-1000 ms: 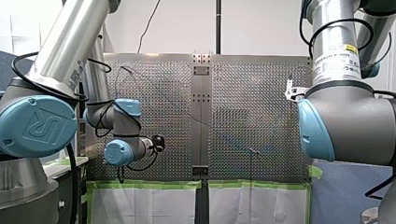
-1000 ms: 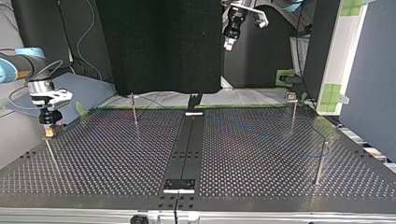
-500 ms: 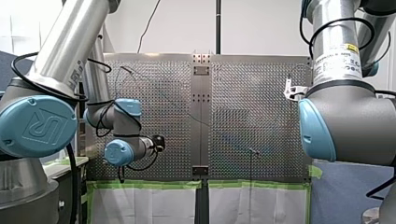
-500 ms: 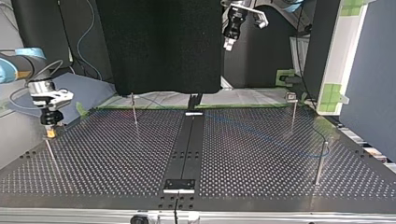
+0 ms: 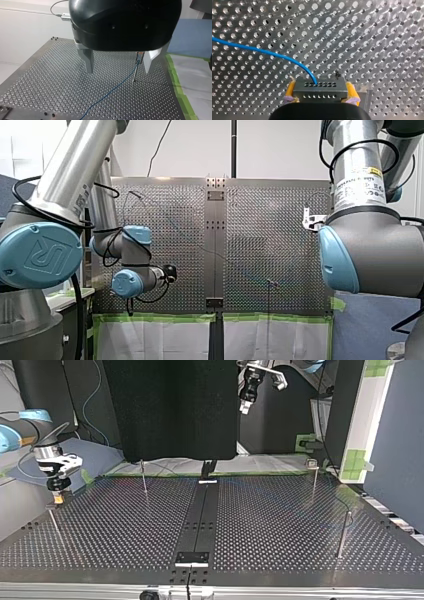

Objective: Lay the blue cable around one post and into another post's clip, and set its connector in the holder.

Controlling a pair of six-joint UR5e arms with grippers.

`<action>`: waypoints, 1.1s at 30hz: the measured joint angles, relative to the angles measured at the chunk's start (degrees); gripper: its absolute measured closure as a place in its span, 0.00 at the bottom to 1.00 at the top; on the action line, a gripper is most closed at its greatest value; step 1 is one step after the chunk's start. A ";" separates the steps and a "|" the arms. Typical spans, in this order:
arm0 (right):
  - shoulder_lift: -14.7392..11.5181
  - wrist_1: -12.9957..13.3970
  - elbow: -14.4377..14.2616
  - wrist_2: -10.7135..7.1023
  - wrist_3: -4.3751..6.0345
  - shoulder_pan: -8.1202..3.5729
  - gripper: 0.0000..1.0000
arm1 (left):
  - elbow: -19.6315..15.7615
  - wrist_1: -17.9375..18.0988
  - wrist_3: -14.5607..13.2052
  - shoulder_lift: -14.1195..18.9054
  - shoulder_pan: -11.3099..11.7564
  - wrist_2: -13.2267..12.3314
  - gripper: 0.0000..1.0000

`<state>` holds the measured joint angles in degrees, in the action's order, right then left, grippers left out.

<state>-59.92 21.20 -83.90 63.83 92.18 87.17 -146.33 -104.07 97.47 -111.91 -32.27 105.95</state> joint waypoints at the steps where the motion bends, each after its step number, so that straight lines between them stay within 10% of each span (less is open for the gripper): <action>1: -0.02 -0.08 0.00 0.03 -0.06 0.05 1.00 | 0.00 0.00 0.00 0.00 0.00 0.00 0.00; 22: -2.23 -0.61 -0.05 -0.22 0.34 0.33 1.00 | -0.03 0.00 0.00 0.00 0.00 0.00 0.00; 33: -1.82 1.32 -0.07 -0.63 2.60 0.03 1.00 | -0.01 0.00 0.00 0.00 0.00 0.00 0.00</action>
<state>-61.74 22.51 -83.97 63.20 94.78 87.20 -146.34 -104.07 97.47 -111.91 -32.28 105.95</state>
